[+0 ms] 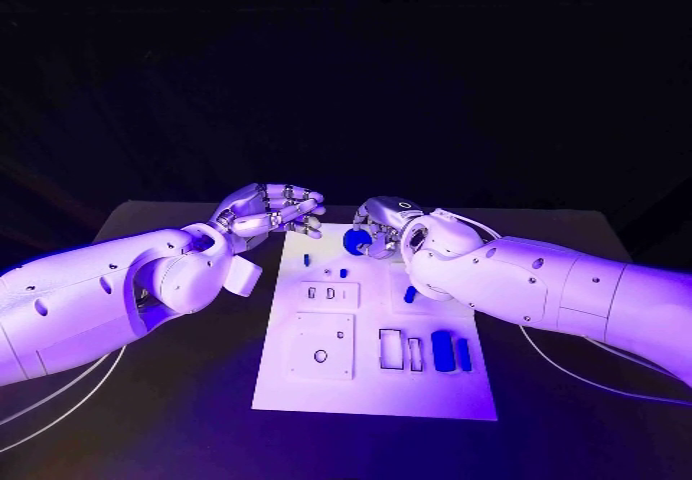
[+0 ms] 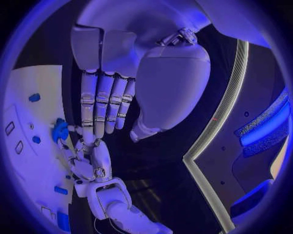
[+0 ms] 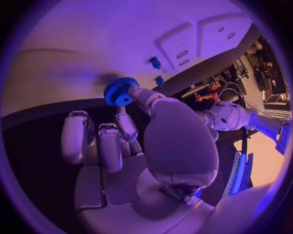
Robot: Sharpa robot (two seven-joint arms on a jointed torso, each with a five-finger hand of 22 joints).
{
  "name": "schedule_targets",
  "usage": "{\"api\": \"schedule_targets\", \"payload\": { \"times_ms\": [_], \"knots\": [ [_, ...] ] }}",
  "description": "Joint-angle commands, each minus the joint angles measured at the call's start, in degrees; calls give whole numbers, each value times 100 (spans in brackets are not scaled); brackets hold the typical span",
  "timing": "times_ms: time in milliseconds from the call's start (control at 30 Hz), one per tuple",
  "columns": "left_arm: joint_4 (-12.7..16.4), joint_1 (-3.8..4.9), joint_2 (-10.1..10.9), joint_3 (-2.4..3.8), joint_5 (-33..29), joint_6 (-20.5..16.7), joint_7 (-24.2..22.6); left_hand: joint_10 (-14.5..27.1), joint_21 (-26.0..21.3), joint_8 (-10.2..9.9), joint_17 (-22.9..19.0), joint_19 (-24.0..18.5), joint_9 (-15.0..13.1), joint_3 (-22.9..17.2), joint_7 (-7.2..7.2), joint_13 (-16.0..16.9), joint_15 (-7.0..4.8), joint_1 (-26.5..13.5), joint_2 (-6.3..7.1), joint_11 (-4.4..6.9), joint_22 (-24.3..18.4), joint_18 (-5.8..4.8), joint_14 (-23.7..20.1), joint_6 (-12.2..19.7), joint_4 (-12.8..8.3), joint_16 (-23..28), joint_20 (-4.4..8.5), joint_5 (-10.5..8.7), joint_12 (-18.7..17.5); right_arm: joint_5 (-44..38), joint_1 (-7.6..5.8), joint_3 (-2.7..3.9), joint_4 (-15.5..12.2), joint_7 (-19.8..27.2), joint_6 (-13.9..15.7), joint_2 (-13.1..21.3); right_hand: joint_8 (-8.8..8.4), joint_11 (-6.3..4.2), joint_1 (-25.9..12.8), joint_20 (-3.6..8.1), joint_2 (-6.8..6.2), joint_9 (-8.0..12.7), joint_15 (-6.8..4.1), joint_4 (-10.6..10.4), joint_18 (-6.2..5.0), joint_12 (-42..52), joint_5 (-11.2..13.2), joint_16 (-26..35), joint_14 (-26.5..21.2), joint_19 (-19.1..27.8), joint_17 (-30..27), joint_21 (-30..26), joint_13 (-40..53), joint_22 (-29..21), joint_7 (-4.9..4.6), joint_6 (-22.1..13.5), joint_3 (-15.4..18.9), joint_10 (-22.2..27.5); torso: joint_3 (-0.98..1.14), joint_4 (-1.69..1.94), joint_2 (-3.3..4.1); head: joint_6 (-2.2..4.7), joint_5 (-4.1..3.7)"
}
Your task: Assemble the parts on the task board
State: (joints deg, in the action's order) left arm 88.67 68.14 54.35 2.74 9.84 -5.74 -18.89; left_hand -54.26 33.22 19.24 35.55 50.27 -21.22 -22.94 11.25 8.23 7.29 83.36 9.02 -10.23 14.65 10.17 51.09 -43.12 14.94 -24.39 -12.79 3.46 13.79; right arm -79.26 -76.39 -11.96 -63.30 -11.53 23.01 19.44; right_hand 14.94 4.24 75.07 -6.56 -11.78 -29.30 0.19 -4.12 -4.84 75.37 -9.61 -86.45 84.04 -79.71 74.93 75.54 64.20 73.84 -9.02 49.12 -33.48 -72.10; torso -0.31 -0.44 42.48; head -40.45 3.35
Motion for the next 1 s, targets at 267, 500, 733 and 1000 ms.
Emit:
{"api": "schedule_targets", "payload": {
  "times_ms": [267,500,733,1000],
  "knots": [
    [12,6,-37,3,12,4,-17,21,23,-35,-5,40,6,24,276,-5,-3,-6,-51,-23,-5,35,51,9,7,24,15,-18,-36,45,116,2,231,29,-224,-279,1,-6,-55,55,-9,0,-27,-1,60,-12,42,-20,438,10,781,10,3,-6,-16,3,-43,-31,0,0,-4,-33,12],
    [5,6,-56,3,12,14,-17,23,14,-41,-23,51,8,24,279,-11,-1,-7,-67,-25,-14,33,52,8,11,34,17,-19,-38,38,140,2,359,-25,-261,-392,-6,-4,-56,56,-11,4,-26,2,59,-16,48,-19,437,15,779,3,-1,-12,-17,-4,-47,-27,1,-2,-6,-31,17],
    [-1,6,-62,3,12,19,-16,23,14,-41,-23,51,8,24,279,-11,-1,-7,-67,-25,-14,33,52,8,11,34,17,-19,-38,6,145,2,527,-140,-245,-466,-15,-3,-57,56,-11,8,-25,8,59,-18,51,-21,438,16,782,1,0,-13,-20,-13,-55,-26,-2,-2,-6,-6,-6],
    [-12,6,-71,3,12,25,-16,23,14,-41,-23,51,8,24,279,-11,-1,-7,-67,-25,-14,33,52,8,11,34,17,-19,-38,-9,146,2,605,-191,-293,-487,-22,-2,-56,56,-12,12,-24,14,59,-24,53,-22,438,16,783,1,-8,-13,-22,-20,-60,-19,1,-4,-4,-4,-7]
  ]
}}
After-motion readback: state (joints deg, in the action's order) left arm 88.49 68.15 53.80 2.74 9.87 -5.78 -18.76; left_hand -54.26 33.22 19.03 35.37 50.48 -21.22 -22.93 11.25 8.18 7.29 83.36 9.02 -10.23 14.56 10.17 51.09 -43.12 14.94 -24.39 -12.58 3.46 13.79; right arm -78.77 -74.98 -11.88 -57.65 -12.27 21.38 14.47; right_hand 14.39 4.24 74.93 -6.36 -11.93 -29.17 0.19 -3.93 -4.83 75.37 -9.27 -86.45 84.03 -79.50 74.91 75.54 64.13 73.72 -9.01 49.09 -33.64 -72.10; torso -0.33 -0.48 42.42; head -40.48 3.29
